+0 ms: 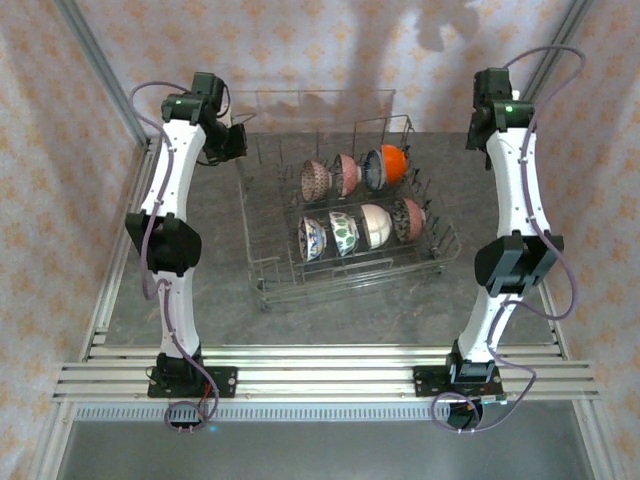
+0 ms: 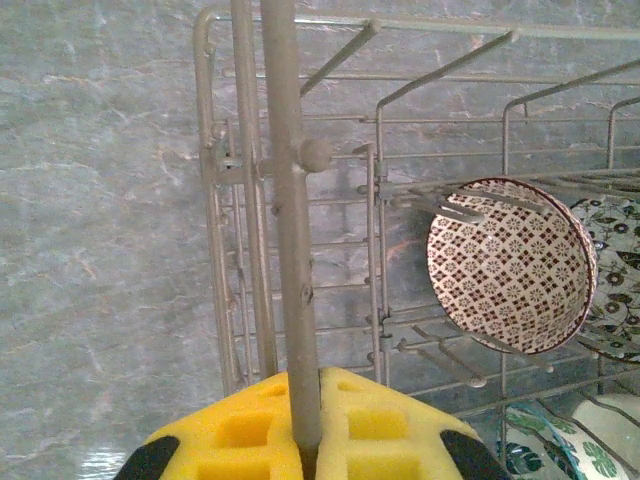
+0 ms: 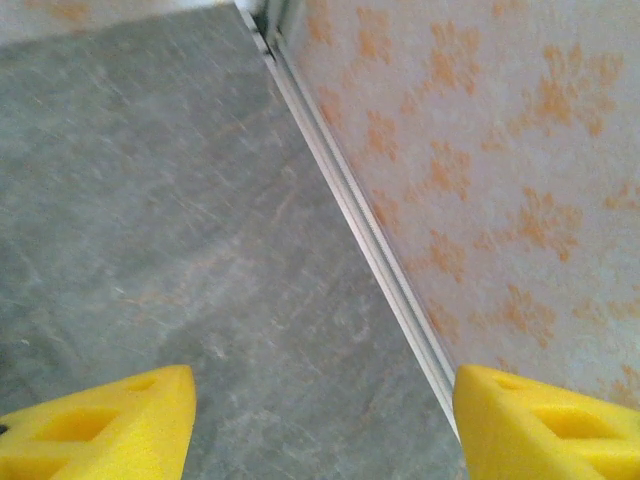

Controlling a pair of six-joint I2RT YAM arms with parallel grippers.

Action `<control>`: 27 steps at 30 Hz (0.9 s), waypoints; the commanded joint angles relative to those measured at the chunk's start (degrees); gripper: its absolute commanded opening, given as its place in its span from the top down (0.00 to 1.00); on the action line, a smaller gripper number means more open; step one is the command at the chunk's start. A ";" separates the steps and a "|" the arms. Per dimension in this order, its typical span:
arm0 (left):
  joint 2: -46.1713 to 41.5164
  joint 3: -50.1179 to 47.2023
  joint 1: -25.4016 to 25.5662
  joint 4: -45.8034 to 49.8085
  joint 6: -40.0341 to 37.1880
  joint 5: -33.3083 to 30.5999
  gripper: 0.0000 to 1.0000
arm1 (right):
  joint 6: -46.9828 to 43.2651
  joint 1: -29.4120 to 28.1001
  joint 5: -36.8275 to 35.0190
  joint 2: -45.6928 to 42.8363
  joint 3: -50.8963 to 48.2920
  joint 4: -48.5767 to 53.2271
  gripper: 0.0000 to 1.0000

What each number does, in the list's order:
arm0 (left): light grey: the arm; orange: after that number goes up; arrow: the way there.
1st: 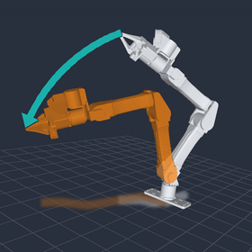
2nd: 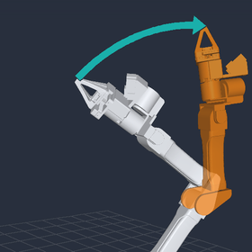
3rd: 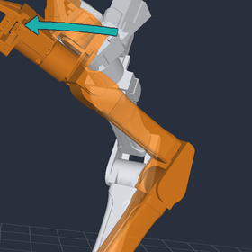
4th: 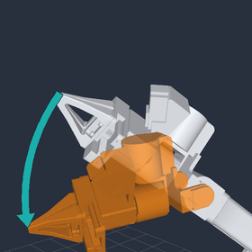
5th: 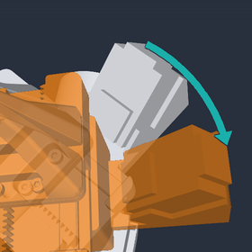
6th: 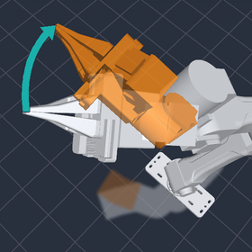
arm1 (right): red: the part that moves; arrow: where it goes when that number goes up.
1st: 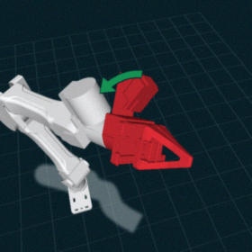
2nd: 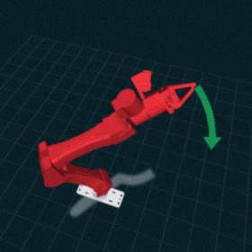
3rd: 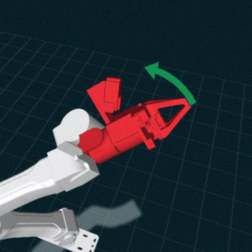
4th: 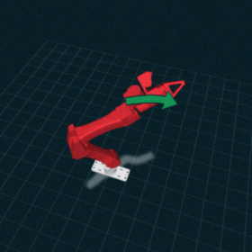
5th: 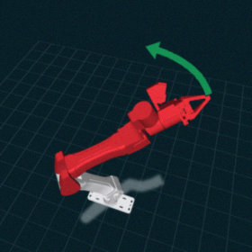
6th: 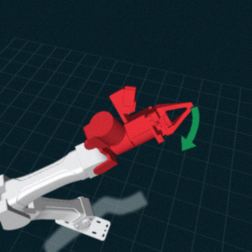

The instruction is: Load the bowls into the dish rack

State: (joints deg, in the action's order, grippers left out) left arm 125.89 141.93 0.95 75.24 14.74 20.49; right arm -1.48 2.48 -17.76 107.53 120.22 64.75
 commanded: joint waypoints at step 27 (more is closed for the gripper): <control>-62.35 -89.98 -1.77 -52.45 3.93 -39.56 0.01 | 6.28 4.24 9.63 -32.67 -85.01 -76.23 0.01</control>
State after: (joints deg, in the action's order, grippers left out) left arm 67.16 60.60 -0.80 32.62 16.10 -12.97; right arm 5.28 7.49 -11.27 75.81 38.59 3.31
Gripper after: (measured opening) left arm 0.994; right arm 0.994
